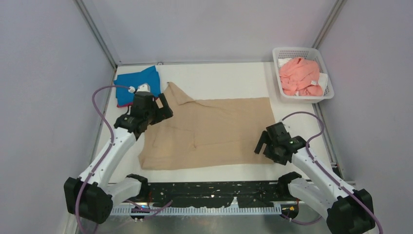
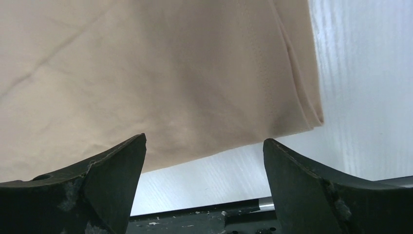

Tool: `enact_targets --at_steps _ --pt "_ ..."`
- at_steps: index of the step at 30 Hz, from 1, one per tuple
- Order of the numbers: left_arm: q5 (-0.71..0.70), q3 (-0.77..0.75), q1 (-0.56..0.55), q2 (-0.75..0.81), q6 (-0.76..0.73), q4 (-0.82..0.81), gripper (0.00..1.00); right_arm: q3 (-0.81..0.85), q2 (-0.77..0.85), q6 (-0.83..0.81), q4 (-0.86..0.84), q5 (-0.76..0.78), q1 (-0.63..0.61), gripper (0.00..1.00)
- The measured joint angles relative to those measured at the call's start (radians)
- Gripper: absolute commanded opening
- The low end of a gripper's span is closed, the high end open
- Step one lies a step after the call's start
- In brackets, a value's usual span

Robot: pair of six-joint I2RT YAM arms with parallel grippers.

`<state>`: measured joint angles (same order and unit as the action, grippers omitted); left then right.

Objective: Fold and stack the t-shirts
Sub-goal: Fold the flattened tshirt in 1/3 of the way, then grab the side of the flattened tshirt furthest away from the robot with both arms

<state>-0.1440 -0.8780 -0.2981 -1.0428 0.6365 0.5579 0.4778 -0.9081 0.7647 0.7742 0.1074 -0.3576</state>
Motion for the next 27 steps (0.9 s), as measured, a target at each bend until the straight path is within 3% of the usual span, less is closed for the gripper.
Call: enact_targets --at_steps 4,8,22,27 --pt "0.014 -0.122 0.027 -0.135 -0.027 -0.022 1.0 0.102 0.098 -0.053 0.038 0.06 -0.002 0.95" --pt "0.034 -0.28 0.053 -0.322 -0.048 -0.043 1.0 0.177 0.146 -0.09 -0.039 0.109 -0.002 0.95" --pt "0.035 -1.191 0.131 -1.181 0.008 0.014 1.0 0.166 -0.019 -0.155 -0.333 0.101 0.014 0.95" --pt "-0.057 -1.32 0.133 -1.308 0.057 0.065 0.99 0.159 -0.018 -0.163 -0.366 0.101 0.03 0.95"
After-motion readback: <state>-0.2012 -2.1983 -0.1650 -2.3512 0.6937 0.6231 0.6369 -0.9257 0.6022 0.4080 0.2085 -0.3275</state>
